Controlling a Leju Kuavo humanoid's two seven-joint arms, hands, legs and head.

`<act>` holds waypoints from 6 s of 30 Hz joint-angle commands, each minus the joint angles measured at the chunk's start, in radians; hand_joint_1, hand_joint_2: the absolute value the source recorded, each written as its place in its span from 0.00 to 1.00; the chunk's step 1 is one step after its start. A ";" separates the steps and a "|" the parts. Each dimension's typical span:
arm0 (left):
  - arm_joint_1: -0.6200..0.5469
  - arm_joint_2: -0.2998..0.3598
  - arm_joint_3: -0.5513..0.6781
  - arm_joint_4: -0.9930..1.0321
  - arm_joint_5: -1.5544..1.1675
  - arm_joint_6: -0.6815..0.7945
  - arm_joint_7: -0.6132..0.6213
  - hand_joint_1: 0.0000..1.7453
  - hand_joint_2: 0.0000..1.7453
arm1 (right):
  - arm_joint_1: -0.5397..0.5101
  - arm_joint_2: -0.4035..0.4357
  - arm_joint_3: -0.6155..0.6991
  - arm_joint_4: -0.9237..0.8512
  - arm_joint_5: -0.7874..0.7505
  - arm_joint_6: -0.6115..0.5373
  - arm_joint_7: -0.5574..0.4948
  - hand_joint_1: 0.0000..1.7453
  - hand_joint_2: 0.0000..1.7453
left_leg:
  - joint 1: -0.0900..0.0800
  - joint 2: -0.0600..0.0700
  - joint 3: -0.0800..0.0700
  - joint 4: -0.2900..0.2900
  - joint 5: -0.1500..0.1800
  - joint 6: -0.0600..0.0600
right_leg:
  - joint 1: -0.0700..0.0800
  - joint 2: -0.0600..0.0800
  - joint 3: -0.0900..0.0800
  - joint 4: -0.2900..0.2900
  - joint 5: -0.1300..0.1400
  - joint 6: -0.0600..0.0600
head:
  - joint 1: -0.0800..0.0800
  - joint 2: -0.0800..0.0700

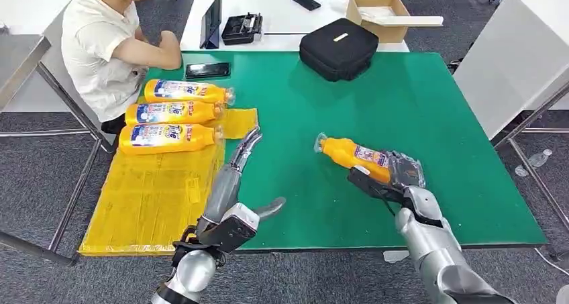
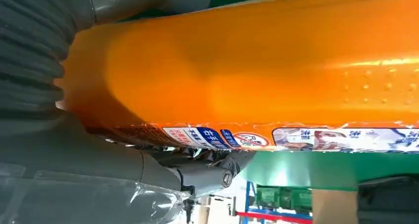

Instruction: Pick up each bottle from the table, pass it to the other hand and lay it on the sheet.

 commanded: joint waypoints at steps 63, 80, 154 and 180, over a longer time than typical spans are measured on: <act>-0.111 -0.055 -0.018 0.267 0.759 -0.087 0.045 0.00 1.00 | 0.091 0.259 0.391 -0.452 -0.743 0.269 -0.339 1.00 1.00 | 0.001 0.010 -0.012 0.000 0.000 -0.002 | 0.002 0.008 -0.004 0.003 0.003 -0.004 | 0.000 0.000; -0.160 -0.055 -0.006 0.279 0.838 -0.092 0.013 0.00 1.00 | 0.060 0.229 0.431 -0.397 -0.783 0.276 -0.360 1.00 1.00 | 0.001 0.010 -0.012 0.000 0.000 -0.002 | 0.002 0.008 -0.003 0.003 0.003 -0.005 | 0.000 0.000; -0.007 -0.020 0.344 -0.266 -0.443 0.228 0.037 1.00 1.00 | 0.395 0.287 -0.272 -0.627 -0.578 -0.007 -0.412 0.00 1.00 | 0.001 0.006 -0.012 0.000 -0.001 -0.001 | 0.001 0.004 -0.002 0.002 0.001 -0.006 | 0.000 0.000; -0.115 0.285 0.385 0.212 -0.871 0.284 0.121 0.86 1.00 | 0.374 0.295 -0.318 -0.652 -0.617 -0.007 -0.533 0.00 1.00 | 0.002 0.007 -0.011 -0.001 0.002 -0.004 | 0.002 0.005 -0.002 0.003 0.002 -0.007 | 0.001 0.000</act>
